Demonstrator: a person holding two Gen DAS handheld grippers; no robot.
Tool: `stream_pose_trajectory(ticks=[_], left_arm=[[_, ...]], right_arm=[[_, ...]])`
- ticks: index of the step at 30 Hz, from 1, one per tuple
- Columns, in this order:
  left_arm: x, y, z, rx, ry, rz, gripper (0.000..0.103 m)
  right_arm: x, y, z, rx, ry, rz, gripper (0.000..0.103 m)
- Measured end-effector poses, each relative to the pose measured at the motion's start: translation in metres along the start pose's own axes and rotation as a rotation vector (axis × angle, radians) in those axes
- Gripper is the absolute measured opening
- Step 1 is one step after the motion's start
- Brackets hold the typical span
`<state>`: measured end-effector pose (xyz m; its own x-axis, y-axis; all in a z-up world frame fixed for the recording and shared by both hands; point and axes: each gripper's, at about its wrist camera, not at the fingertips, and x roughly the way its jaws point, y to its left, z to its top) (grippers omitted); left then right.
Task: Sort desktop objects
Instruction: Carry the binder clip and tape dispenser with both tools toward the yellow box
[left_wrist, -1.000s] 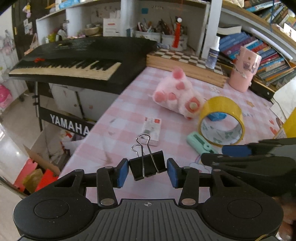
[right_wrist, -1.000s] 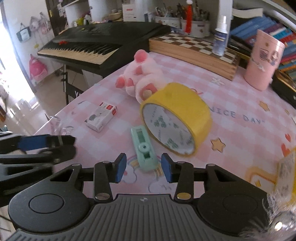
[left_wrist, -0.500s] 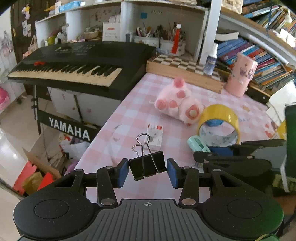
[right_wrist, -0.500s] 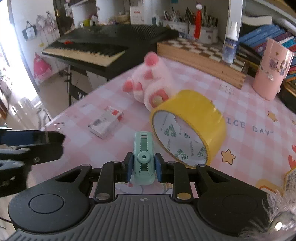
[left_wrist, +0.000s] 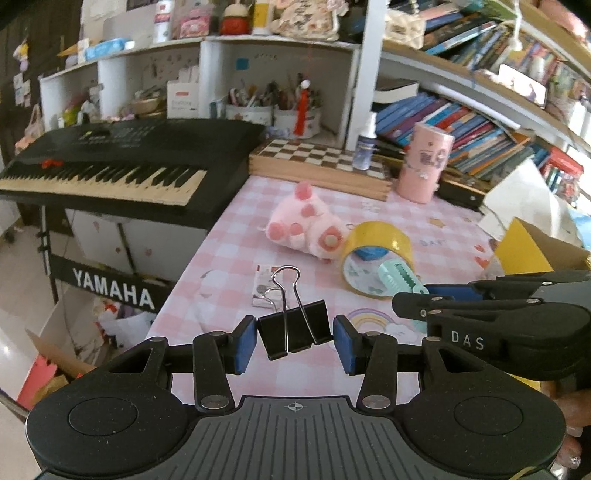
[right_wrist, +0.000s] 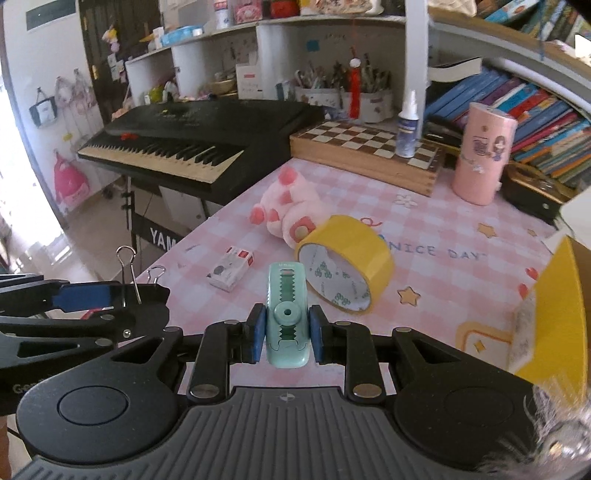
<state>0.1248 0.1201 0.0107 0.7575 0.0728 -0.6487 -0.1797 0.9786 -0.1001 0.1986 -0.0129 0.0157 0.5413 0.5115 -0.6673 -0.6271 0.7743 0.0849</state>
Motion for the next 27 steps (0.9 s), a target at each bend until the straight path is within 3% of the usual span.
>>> stream_pose_trajectory(ticks=[14,27], left_arm=[[-0.044,0.001,-0.031,0.072,-0.018,-0.095,0.044],[-0.082,-0.004,-0.075,0.158,0.027,-0.185,0.044]], right_arm=[[-0.052,0.032,-0.045,0.079,-0.015,-0.093,0.023],[-0.102,0.060,-0.107,0.193,-0.014,-0.173,0.023]])
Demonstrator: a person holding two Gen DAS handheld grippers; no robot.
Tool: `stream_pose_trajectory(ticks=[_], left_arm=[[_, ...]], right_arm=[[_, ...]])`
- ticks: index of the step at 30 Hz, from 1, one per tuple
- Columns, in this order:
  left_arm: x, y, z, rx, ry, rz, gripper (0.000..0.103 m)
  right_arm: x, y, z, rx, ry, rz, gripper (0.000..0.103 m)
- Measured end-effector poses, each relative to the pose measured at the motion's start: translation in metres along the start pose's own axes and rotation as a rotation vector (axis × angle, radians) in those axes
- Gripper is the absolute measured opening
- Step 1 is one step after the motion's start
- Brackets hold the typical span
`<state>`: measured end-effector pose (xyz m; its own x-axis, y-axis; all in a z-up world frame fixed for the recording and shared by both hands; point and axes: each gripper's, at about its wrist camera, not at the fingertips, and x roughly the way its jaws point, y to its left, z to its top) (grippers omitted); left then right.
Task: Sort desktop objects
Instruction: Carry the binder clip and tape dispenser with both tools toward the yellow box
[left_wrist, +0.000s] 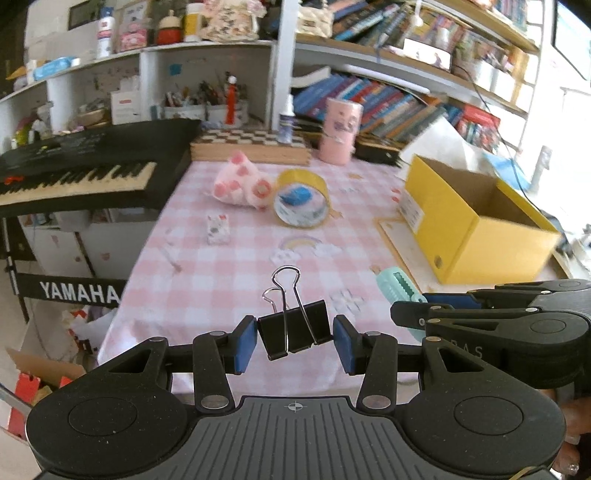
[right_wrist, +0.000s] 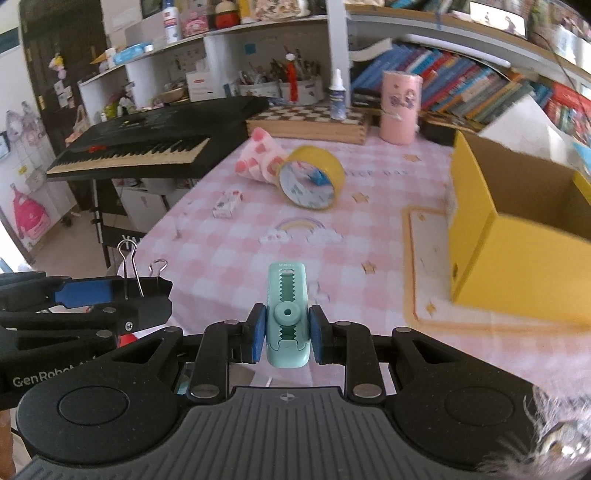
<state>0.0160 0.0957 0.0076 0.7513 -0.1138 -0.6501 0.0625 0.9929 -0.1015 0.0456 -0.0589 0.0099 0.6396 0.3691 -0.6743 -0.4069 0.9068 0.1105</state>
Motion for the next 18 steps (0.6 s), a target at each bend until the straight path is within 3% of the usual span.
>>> stream_pose_trajectory(ticks=[7,18], left_arm=[[-0.005,-0.017,-0.021,0.052,0.052,-0.079,0.044],[0.002,-0.064,-0.024,0.167,0.076,-0.239,0.044]], right_arm=[[-0.023,-0.009,-0.034,0.082,0.031,-0.063,0.023],[-0.061,-0.043,-0.063,0.212,0.033,-0.209,0.023]])
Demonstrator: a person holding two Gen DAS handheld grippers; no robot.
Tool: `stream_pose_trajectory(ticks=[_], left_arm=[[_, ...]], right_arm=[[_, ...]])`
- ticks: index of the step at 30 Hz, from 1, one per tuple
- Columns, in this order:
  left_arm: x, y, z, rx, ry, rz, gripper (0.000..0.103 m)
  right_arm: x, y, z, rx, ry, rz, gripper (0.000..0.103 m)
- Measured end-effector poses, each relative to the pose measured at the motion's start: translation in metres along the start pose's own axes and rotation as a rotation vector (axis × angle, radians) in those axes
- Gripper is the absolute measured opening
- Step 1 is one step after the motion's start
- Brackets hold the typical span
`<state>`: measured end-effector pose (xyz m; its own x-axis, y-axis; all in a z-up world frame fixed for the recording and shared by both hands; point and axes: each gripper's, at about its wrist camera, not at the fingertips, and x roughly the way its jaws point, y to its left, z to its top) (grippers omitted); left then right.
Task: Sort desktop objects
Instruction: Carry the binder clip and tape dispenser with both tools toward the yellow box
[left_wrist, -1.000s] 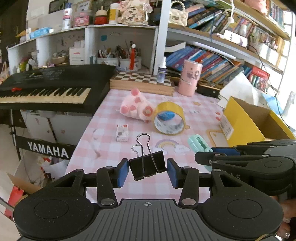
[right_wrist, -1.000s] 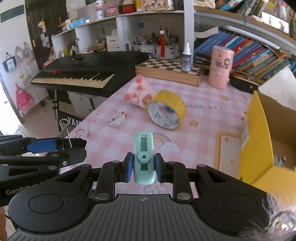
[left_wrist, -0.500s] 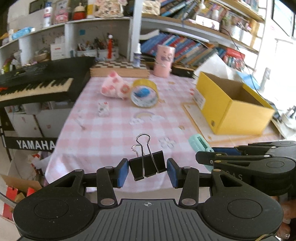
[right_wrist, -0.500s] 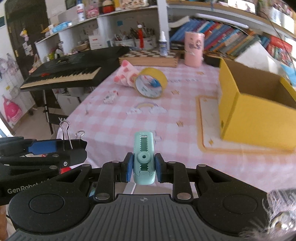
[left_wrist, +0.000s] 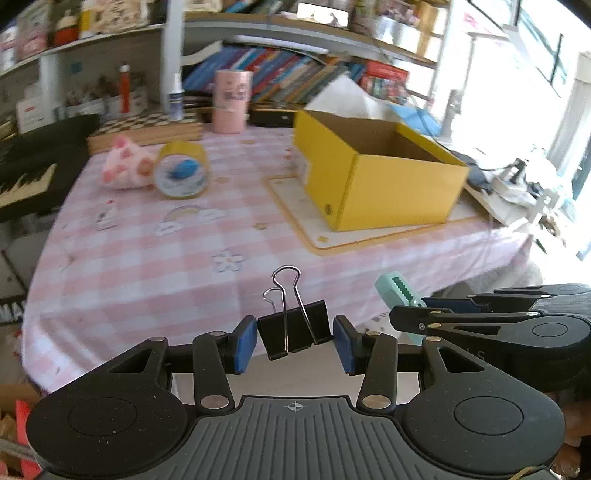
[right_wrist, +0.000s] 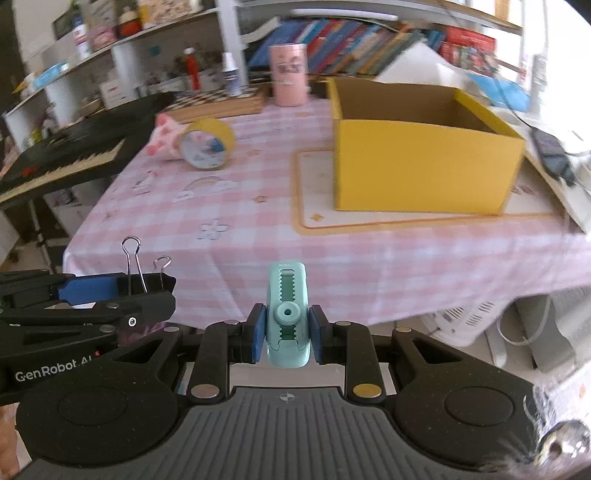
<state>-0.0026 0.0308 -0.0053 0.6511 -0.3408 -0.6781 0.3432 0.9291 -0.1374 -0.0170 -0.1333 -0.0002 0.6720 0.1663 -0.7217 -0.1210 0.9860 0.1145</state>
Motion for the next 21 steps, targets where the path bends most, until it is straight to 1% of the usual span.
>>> stream_pose_trajectory(ticks=[7,12,21], left_arm=[[0.010,-0.022,0.005,0.063,0.012,-0.056,0.044],[0.019,-0.032,0.010,0.090,0.020,-0.078,0.044],[0.035,-0.049,0.021,0.121,0.029,-0.101,0.044]], right_arm=[[-0.010,-0.021,-0.008,0.062,-0.011,-0.052,0.023],[-0.011,-0.034,-0.008,0.092,-0.014,-0.074,0.023],[-0.006,-0.056,-0.001,0.117,-0.011,-0.089,0.023]])
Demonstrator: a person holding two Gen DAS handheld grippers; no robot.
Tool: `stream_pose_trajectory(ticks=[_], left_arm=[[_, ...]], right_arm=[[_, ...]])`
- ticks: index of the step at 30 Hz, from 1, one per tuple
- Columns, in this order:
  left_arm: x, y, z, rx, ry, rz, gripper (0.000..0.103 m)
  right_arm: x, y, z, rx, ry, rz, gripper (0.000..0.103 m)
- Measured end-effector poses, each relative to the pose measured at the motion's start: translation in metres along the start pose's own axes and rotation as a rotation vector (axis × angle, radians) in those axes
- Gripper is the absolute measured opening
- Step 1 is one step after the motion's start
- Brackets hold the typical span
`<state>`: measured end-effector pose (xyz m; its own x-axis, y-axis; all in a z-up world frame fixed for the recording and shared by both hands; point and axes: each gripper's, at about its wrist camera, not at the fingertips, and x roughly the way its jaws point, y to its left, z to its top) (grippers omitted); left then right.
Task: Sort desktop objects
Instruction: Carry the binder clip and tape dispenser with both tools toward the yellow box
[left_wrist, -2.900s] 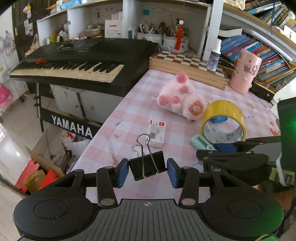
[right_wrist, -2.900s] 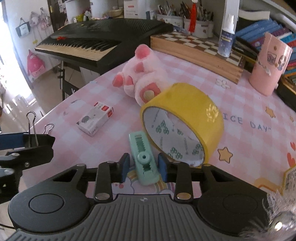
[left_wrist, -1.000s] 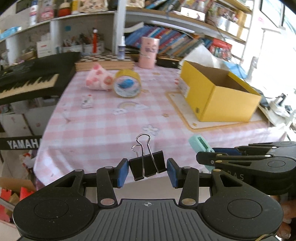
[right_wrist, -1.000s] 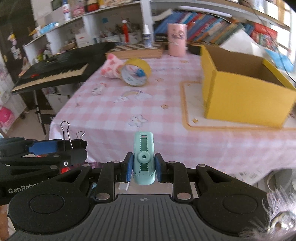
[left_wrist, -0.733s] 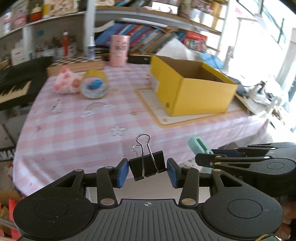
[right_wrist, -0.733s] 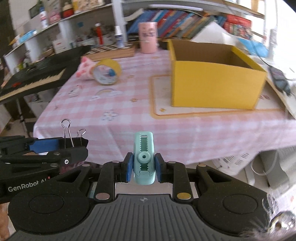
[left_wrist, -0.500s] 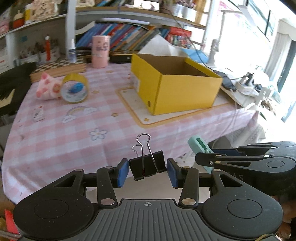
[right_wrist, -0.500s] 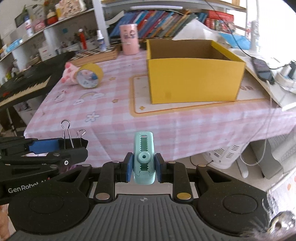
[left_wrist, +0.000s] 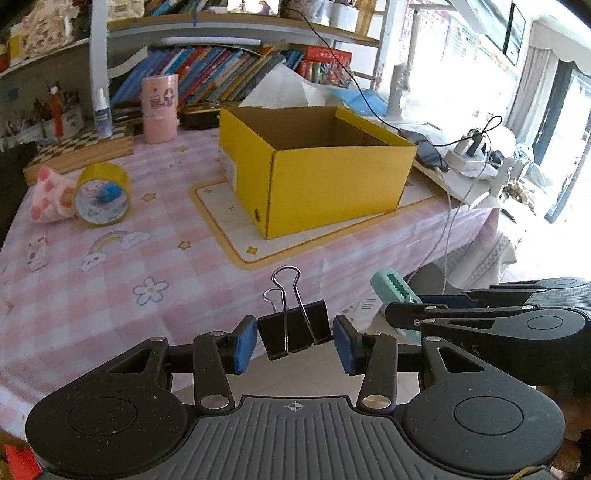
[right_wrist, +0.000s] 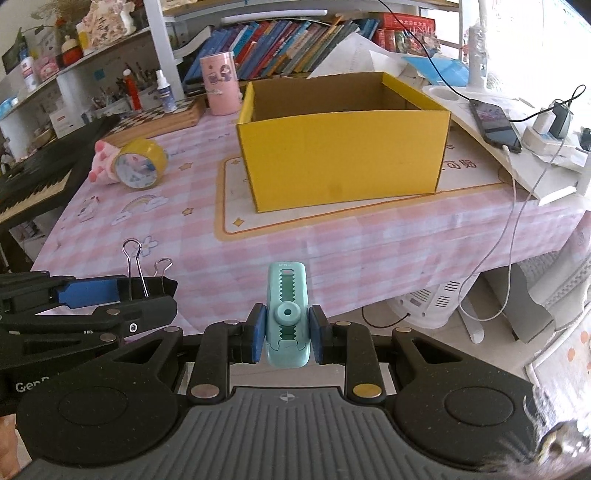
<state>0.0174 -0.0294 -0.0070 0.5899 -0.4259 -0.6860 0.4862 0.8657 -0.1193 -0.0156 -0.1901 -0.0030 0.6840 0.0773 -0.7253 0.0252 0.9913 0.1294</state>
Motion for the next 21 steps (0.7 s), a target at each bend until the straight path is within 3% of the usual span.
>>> stream_pose_trajectory(ticks=[13,21], left_arm=[[0.036,-0.023,0.027,0.044,0.017,-0.035,0.044],[0.058,-0.050,0.054,0.127,-0.021,-0.060,0.044]], right_arm=[[0.015,-0.039,0.017,0.037,0.013,-0.027,0.023],[0.024,-0.072,0.039,0.067,-0.005,-0.046,0.023]])
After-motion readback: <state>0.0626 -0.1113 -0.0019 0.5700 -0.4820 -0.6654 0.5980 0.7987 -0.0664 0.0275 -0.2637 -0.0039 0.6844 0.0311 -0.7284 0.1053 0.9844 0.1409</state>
